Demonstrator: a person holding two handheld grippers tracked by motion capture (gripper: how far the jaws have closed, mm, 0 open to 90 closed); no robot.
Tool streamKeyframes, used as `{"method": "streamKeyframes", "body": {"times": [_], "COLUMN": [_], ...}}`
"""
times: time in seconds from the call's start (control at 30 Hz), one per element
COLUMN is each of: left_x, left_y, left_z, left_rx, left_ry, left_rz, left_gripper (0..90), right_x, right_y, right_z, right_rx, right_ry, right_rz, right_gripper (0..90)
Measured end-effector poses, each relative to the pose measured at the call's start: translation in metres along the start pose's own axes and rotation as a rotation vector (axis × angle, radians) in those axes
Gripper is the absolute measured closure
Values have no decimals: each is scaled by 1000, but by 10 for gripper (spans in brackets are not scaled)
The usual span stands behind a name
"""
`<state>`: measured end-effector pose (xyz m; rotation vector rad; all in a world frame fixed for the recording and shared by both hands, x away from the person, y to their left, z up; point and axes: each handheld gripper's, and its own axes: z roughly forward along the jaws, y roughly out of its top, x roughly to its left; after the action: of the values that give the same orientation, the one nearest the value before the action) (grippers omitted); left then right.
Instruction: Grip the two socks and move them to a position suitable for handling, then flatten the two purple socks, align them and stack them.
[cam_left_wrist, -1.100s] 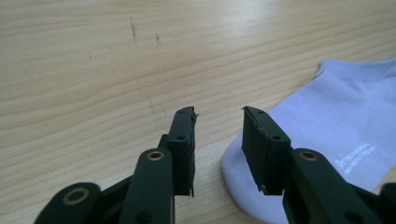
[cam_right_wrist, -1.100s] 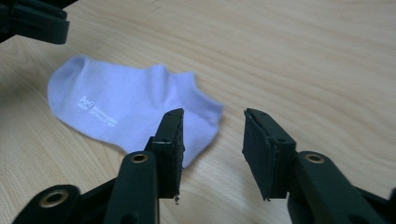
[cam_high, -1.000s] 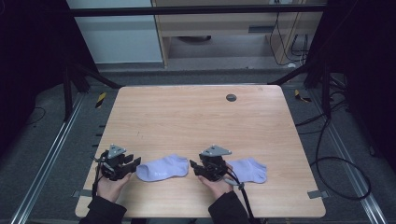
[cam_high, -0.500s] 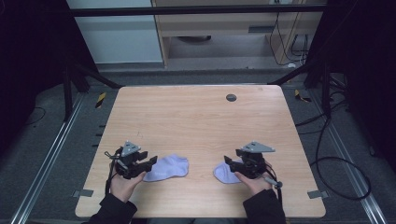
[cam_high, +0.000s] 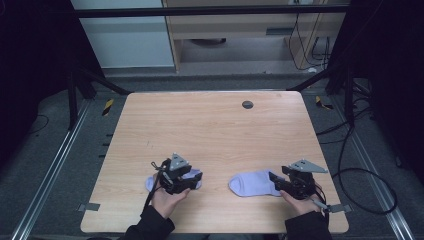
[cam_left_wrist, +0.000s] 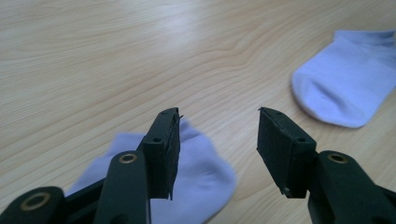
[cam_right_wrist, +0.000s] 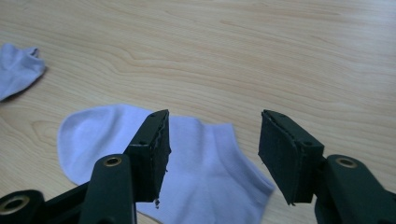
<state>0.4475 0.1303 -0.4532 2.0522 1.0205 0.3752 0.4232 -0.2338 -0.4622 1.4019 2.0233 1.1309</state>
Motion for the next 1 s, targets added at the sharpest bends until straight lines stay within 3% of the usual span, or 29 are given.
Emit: {"method": "streamKeyframes", "body": {"times": [0.23,0.43,0.83,1.0], "left_x": [-30,-46,-64,-67], "left_y": [13,19,17,15], "left_z": [22,44,71,82], "left_rx": [12,28,80,119], "left_ry": [-36,-61,-72,-55], "left_rz": [43,37,64,78], "left_gripper": [483,515,583,624], "right_x": [-11,-17,-20,-23], "right_y": [-7,-13,-17,-20], "right_z": [1,6,12,18], "right_rx": [44,81,129,155], "right_ry": [-11,-26,-18,-22], "right_rz": [11,15,-2,0], "right_gripper": [445,484,571,602]}}
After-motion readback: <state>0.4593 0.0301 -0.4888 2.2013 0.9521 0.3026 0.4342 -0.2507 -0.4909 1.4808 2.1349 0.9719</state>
